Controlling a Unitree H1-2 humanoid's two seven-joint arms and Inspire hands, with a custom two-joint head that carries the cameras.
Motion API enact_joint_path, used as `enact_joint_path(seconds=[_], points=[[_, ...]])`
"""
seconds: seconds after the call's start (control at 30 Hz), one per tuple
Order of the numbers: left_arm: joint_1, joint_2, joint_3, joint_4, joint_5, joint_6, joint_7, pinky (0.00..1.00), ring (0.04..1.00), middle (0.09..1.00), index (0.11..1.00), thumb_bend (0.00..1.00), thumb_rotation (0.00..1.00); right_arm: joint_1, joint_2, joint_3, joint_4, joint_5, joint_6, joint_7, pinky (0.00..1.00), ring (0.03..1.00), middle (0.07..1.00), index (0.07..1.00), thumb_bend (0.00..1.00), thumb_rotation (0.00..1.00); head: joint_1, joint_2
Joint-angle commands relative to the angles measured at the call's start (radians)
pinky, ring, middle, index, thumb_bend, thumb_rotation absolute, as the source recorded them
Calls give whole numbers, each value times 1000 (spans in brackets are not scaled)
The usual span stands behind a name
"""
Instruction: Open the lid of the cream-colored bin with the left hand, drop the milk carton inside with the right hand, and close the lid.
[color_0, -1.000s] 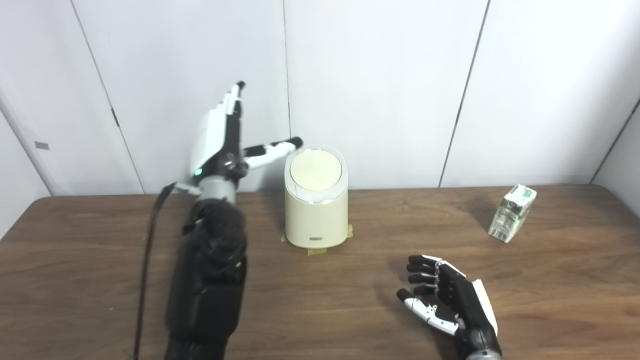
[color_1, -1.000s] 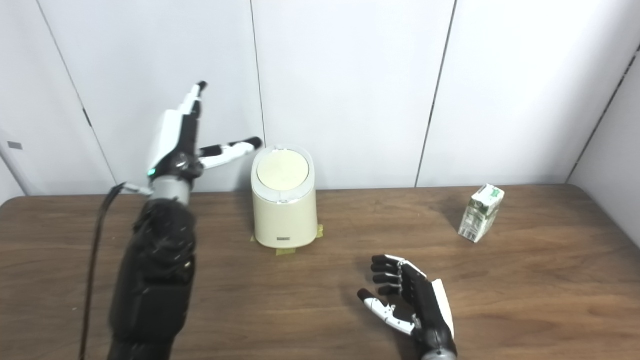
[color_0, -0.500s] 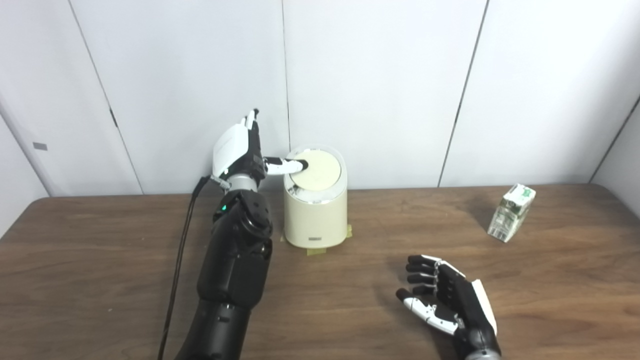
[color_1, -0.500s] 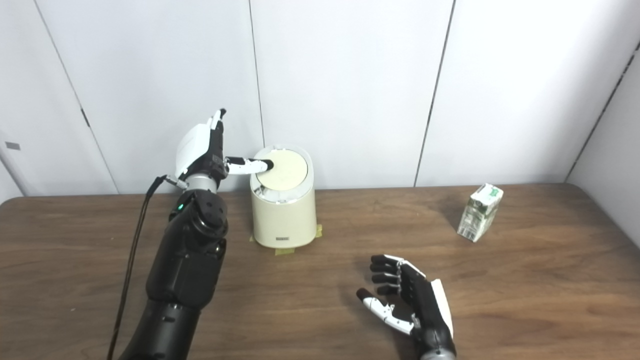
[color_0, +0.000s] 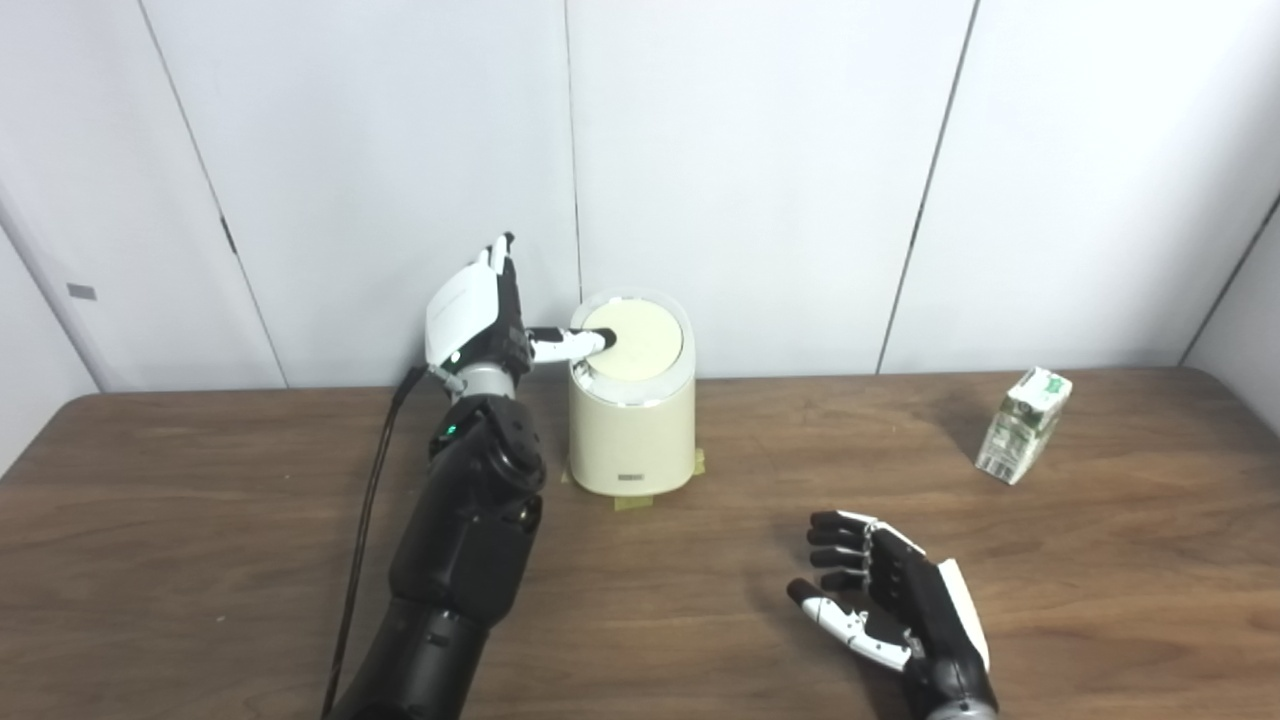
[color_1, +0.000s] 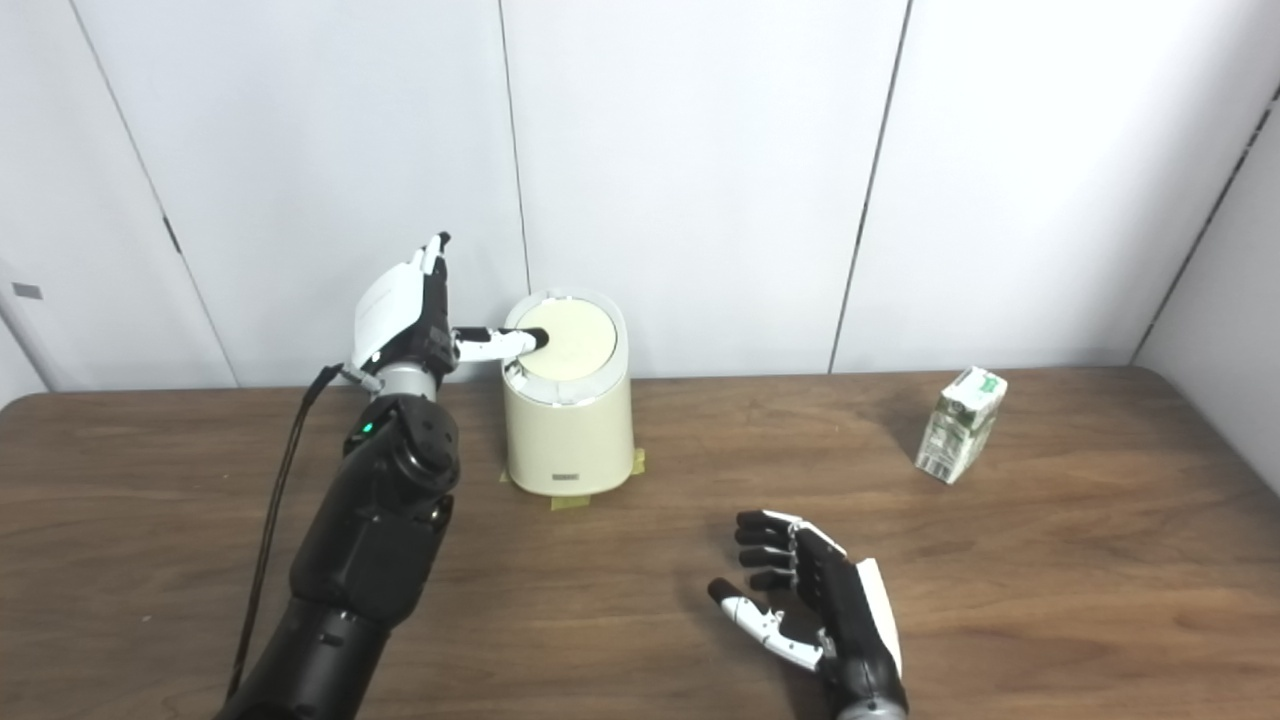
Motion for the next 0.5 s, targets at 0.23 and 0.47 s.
enact_joint_path(seconds=[0.23, 0.47], points=[[-39, 36, -49, -9, -40, -6, 35, 1000, 1000, 1000, 1000, 956, 402, -14, 4, 19, -9, -11, -3, 14, 582, 659, 688, 673, 307, 0, -5, -4], [-50, 30, -77, -3, -62, -7, 49, 1000, 1000, 1000, 1000, 987, 421, -15, 3, 21, -11, -10, 4, 17, 593, 666, 692, 681, 302, 0, -6, -3]])
